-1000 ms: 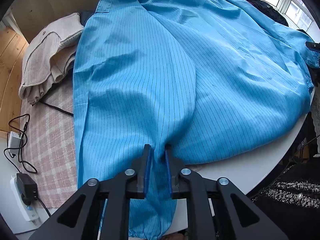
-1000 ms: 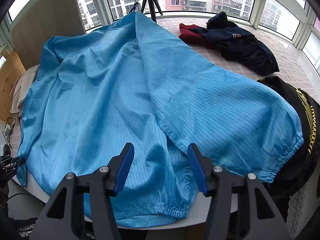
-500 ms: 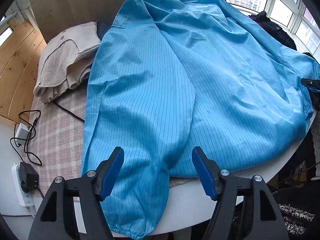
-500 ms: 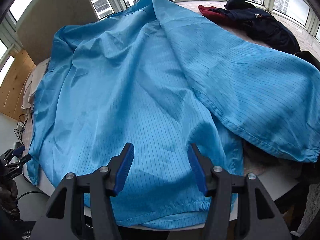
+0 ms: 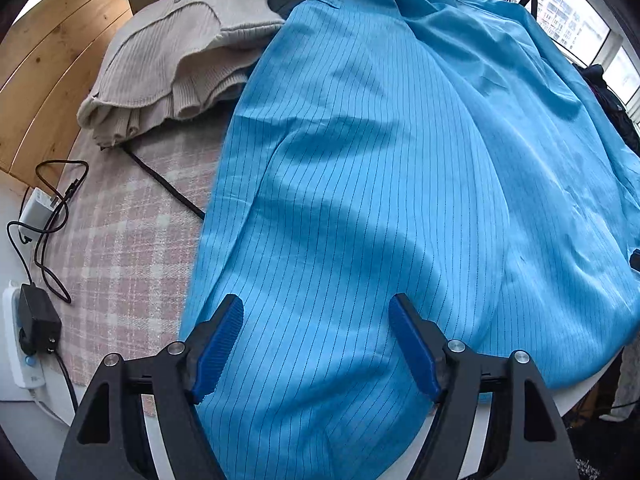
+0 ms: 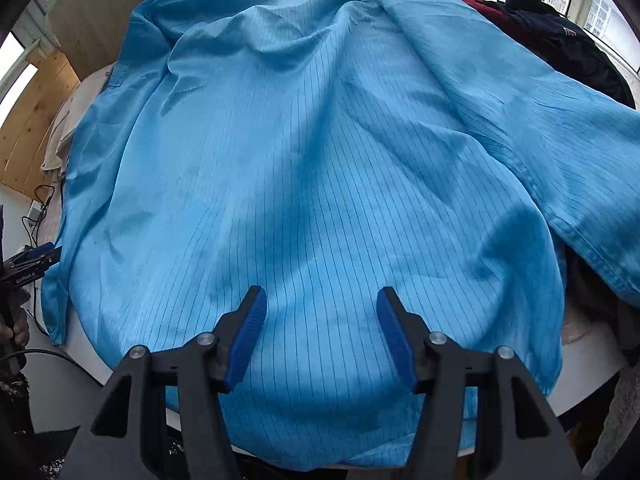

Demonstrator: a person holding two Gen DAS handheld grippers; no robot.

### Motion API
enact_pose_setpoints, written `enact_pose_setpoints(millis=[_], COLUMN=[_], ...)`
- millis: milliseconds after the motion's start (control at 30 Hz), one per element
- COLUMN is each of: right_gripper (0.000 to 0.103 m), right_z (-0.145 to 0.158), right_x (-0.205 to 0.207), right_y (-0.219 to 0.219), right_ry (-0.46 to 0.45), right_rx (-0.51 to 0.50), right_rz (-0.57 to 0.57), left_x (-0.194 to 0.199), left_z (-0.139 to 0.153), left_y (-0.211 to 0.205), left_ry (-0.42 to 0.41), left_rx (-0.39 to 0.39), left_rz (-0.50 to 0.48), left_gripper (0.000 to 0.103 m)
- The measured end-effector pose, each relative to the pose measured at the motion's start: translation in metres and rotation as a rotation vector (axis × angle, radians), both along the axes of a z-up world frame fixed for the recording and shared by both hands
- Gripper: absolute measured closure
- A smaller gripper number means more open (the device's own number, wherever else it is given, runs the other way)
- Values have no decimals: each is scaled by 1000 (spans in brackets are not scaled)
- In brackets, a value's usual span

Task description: Fold clothes

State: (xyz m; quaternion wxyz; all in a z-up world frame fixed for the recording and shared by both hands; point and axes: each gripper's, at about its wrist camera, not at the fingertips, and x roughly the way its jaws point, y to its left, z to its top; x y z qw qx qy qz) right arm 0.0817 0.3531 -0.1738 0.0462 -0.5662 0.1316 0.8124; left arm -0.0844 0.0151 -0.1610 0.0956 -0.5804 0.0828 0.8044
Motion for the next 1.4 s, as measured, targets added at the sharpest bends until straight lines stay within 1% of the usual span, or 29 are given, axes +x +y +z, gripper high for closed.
enact_pose_setpoints(millis=[167, 267, 567, 933, 1100, 1167, 1267, 1333, 1400], right_gripper=[46, 46, 46, 46, 46, 46, 46, 46, 46], right_z=[-1, -2, 1, 4, 3, 3, 2, 1, -1], right_x=[0, 0, 0, -3, -2, 0, 8, 14, 19], right_y=[-7, -8, -8, -14, -12, -10, 1, 12, 23], right_ry=[11, 1, 2, 3, 2, 1, -7, -13, -18], right_rx=[-5, -19, -30, -25, -19, -15, -3, -10, -28], right_rz=[13, 21, 8, 8, 10, 9, -20, -54, -90], left_x=[7, 10, 20, 21, 20, 21, 27, 36, 48], left_z=[-2, 0, 25, 46, 43, 34, 16, 9, 6], left_y=[10, 13, 17, 23, 25, 22, 14, 13, 18], left_ry=[-6, -4, 57, 91, 87, 63, 2, -22, -27], left_rx=[11, 17, 9, 10, -3, -17, -56, -54, -53], left_rz=[-8, -10, -41, -70, -92, -107, -114, -133, -180], left_gripper=[29, 29, 29, 29, 28, 27, 27, 27, 27])
